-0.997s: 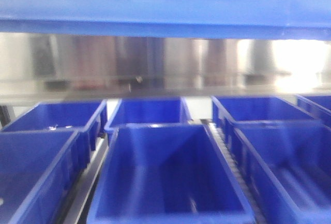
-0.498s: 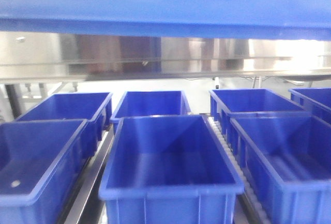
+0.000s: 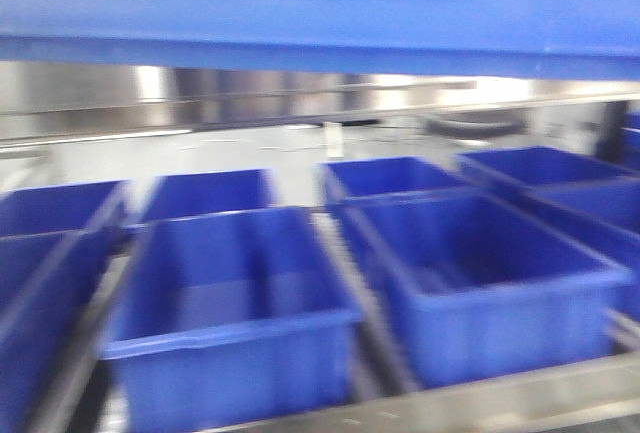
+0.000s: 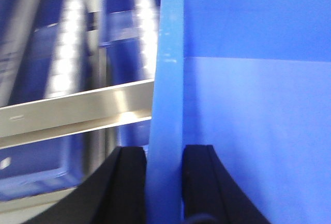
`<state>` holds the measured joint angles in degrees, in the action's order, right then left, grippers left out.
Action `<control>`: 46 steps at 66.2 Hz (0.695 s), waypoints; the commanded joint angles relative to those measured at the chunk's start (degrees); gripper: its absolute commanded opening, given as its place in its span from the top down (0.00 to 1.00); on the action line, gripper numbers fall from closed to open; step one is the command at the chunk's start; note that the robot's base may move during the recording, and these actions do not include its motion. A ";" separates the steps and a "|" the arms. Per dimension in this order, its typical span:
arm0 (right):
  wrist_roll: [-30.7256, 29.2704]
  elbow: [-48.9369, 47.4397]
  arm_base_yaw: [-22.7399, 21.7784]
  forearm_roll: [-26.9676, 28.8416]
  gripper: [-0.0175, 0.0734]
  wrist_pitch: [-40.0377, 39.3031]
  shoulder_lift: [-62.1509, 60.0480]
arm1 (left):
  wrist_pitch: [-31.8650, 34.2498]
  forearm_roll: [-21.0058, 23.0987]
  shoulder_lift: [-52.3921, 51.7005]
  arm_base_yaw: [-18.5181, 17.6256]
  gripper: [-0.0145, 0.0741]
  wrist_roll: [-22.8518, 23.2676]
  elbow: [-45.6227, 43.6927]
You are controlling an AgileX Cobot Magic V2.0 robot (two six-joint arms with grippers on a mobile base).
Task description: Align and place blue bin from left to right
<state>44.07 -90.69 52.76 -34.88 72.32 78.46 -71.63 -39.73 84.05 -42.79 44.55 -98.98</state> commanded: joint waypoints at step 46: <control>-0.04 -0.50 1.03 0.52 0.88 -8.44 -0.44 | 7.17 1.92 -0.12 -1.50 0.96 0.24 -0.72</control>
<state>44.07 -90.69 52.76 -34.98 72.32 78.46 -71.63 -39.73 84.05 -42.79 44.55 -98.98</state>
